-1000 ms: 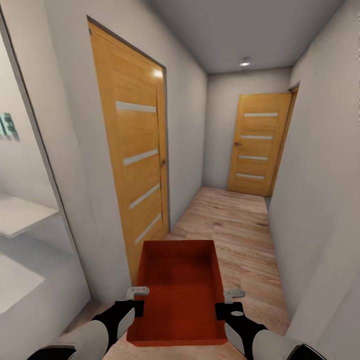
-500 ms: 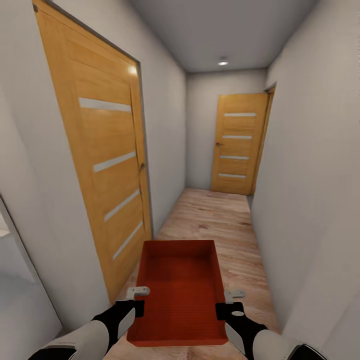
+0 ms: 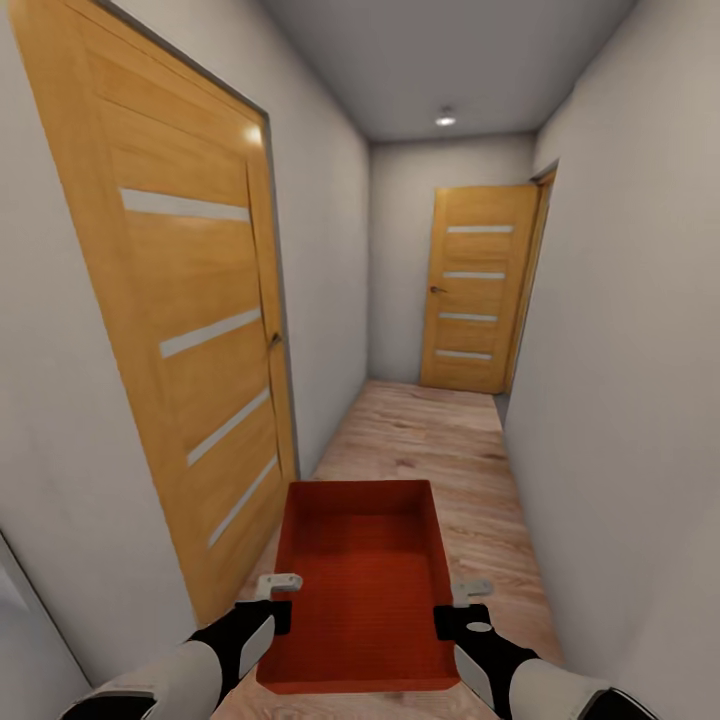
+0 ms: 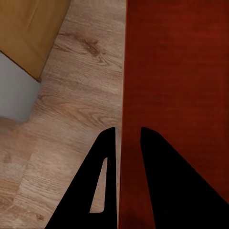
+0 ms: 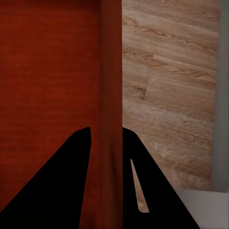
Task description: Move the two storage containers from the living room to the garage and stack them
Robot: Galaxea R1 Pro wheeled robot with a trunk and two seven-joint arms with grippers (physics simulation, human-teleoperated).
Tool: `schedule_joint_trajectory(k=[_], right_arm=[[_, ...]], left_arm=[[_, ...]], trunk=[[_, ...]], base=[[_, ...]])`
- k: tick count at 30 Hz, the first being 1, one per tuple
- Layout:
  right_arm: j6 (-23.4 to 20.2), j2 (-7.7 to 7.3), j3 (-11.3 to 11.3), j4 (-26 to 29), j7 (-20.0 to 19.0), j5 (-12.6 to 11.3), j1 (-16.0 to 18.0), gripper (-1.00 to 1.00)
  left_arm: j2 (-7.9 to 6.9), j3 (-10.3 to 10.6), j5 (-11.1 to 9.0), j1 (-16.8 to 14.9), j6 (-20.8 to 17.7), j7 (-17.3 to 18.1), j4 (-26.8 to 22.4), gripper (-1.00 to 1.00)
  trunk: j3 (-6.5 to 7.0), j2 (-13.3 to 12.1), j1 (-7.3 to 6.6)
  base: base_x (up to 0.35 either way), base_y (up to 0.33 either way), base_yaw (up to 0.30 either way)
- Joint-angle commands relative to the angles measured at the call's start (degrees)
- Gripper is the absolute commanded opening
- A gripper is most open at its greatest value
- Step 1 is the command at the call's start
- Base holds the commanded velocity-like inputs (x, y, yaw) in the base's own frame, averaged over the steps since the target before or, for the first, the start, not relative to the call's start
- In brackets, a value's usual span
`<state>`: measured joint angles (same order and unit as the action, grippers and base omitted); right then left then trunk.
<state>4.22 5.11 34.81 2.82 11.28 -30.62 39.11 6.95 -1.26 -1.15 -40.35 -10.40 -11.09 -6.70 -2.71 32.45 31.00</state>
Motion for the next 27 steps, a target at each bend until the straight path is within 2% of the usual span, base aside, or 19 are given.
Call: schedule_joint_trajectory(k=[1,27], right_arm=[[0.36,-0.27,-0.26,-0.18,1.42,-1.02,0.04,-1.00],[0.36,-0.27,-0.27,-0.18,1.39,-1.04,0.02,-1.00]], left_arm=[[-1.06,0.12,1.14,-0.05,-0.41,-0.57,-0.25,-1.00],[-1.06,0.12,1.14,-0.06,-0.41,-0.59,-0.25,-1.00]], trunk=[[-0.11,0.09,0.05],[-0.11,0.09,0.05]], base=[[0.323,0.000,0.000],[0.323,0.000,0.000]])
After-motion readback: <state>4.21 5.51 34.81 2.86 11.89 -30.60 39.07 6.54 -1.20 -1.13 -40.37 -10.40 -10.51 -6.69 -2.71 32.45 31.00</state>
